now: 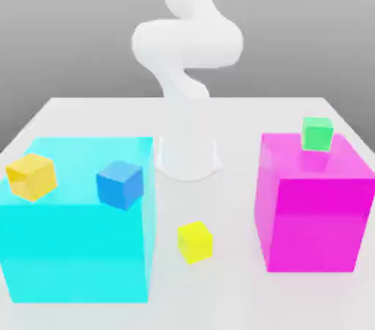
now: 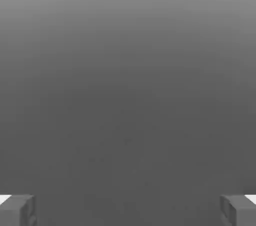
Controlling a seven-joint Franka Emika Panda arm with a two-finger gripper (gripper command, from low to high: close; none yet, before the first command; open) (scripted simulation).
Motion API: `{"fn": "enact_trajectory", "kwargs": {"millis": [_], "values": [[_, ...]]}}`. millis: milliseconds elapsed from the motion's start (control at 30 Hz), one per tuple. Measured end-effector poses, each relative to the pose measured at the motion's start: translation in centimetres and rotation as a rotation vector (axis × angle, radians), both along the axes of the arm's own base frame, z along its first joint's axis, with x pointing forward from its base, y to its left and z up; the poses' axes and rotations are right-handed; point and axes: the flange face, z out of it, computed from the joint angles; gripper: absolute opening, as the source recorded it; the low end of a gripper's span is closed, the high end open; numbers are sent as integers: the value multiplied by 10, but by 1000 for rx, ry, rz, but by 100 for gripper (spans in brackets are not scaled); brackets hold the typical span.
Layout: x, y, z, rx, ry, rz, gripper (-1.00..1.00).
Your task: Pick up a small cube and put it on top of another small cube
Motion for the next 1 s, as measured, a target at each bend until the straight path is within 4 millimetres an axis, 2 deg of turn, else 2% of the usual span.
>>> {"fn": "enact_trajectory", "kwargs": {"millis": [133, 300, 467, 633, 700, 767, 1000], "values": [[36, 6, -96, 105, 135, -151, 0], [49, 9, -209, 210, 288, -349, 0], [32, 8, -317, 293, 434, -566, 0], [-11, 8, -410, 351, 569, -798, 0], [-35, 8, -443, 366, 620, -895, 0], [-48, 8, -465, 371, 646, -951, 0], [-51, 9, -515, 375, 653, -971, 0]]}}
